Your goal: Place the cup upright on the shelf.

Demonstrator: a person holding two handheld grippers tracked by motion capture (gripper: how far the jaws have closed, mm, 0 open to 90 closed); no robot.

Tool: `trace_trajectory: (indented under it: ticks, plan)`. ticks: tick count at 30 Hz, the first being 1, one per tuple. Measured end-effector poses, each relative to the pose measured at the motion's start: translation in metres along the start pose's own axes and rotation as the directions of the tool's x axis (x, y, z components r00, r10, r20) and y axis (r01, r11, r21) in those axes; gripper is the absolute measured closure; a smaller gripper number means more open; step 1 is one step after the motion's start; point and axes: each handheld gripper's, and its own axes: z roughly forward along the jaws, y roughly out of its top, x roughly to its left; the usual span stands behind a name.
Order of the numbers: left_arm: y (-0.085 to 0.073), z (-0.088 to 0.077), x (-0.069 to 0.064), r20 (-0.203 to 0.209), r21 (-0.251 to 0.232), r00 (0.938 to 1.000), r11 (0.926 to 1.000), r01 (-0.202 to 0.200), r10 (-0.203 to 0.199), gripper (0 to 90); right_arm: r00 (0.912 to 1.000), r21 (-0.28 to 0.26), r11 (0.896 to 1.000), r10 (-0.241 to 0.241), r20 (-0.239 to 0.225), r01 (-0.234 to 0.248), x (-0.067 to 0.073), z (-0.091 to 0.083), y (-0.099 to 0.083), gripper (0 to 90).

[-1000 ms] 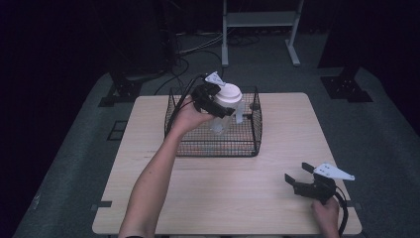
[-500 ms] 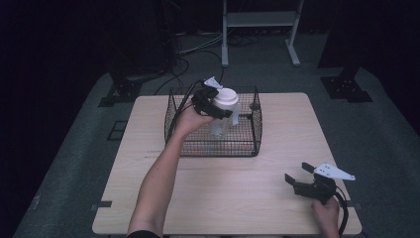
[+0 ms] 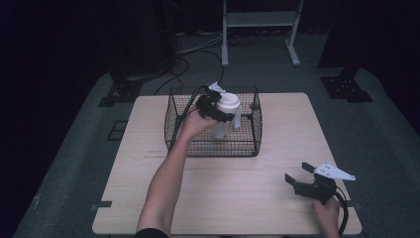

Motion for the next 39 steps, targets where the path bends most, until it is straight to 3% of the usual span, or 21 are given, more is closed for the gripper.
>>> trace_trajectory:
  ticks: [6,10,16,31,39]
  plan:
    - [-0.007,0.007,0.002,0.013,-0.012,0.9998,0.9998,0.013,-0.013,15.2,1.0,-0.002,1.0,0.0,-0.002,0.0,0.0,0.0,0.0,13.5]
    - [-0.014,0.003,0.007,0.022,-0.033,0.9993,0.999,0.03,-0.029,15.1,1.0,-0.001,1.0,-0.004,-0.002,0.004,0.0,0.0,0.0,13.5]
    - [-0.019,-0.004,0.009,0.02,-0.02,0.9994,0.9994,0.03,-0.029,15.1,1.0,-0.001,1.0,-0.005,-0.001,0.005,0.0,0.0,0.0,13.5]
    - [-0.025,-0.012,0.003,0.013,0.041,0.9995,0.9987,-0.031,0.03,14.8,1.0,0.0,1.0,-0.003,0.002,0.003,0.0,0.0,0.0,13.5]
    - [-0.029,-0.012,0.003,0.02,0.039,0.9995,0.9989,-0.026,0.025,13.4,1.0,-0.002,1.0,-0.003,0.003,0.003,-0.001,0.0,0.0,13.5]
